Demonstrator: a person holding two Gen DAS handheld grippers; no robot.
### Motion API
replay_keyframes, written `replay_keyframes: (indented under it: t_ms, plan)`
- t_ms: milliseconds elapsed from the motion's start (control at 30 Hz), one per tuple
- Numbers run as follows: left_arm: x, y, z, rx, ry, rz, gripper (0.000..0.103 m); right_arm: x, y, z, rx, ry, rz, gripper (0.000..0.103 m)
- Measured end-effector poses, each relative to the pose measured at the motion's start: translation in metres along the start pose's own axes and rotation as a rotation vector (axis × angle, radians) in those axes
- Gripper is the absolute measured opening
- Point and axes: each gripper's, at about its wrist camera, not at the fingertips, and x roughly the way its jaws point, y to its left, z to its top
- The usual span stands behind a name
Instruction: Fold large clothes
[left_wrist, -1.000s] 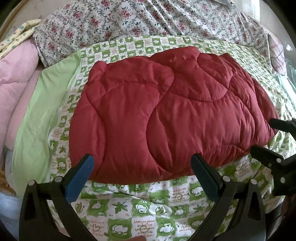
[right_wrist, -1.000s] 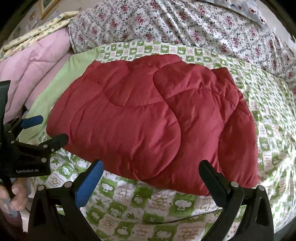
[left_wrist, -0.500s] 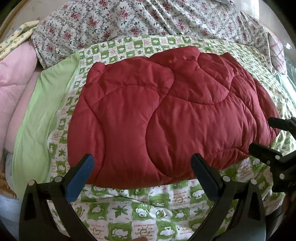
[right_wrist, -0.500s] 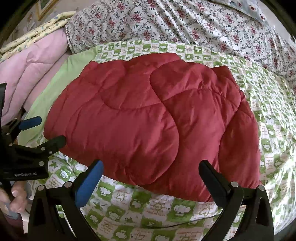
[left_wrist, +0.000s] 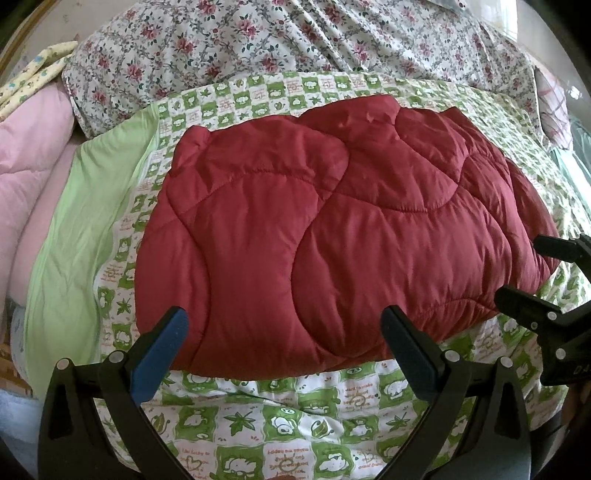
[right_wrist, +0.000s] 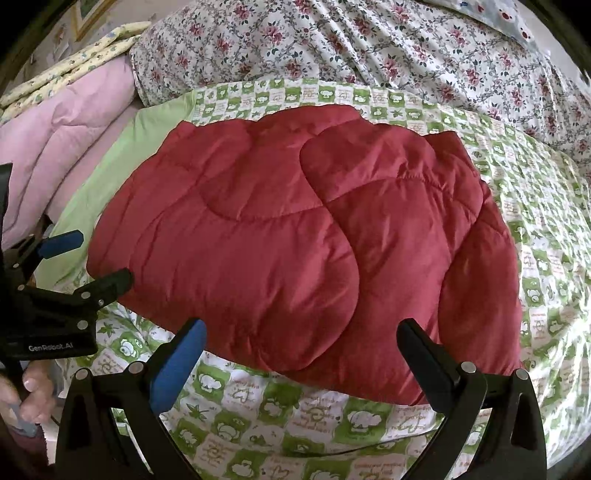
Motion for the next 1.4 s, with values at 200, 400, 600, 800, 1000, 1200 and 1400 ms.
replay_keyframes:
  t_ms: [200,400,600,800,1000,1200,1400]
  plan:
    - [-0.0015,0.0002,0.0007,0.002,-0.004,0.0,0.103,-0.0008,-0.0001,0.0011,0.0,-0.003,0.0,0.103]
    - [-0.0037,-0.0012,0.0015,0.009,-0.011,0.006,0.103,-0.0017,0.001,0.0015,0.0,-0.005,-0.001,0.103]
    - [-0.0053,-0.0001,0.0017,0.006,-0.017,0.006,0.103,-0.0067,0.0042,0.0043,-0.004,-0.013,-0.002,0.103]
    - [-0.0066,0.0001,0.0013,0.007,-0.029,0.007,0.103,-0.0072,0.0052,0.0039,-0.006,-0.014,-0.004,0.103]
    - [-0.007,-0.0001,0.0014,0.007,-0.031,0.009,0.103,-0.0071,0.0048,0.0032,-0.005,-0.013,-0.002,0.103]
    - [-0.0071,0.0014,0.002,0.003,-0.033,0.01,0.103,-0.0074,0.0052,0.0032,-0.005,-0.014,-0.001,0.103]
    - [-0.008,0.0011,0.0031,0.003,-0.036,0.011,0.103,-0.0083,0.0041,0.0036,-0.005,-0.016,0.0,0.103]
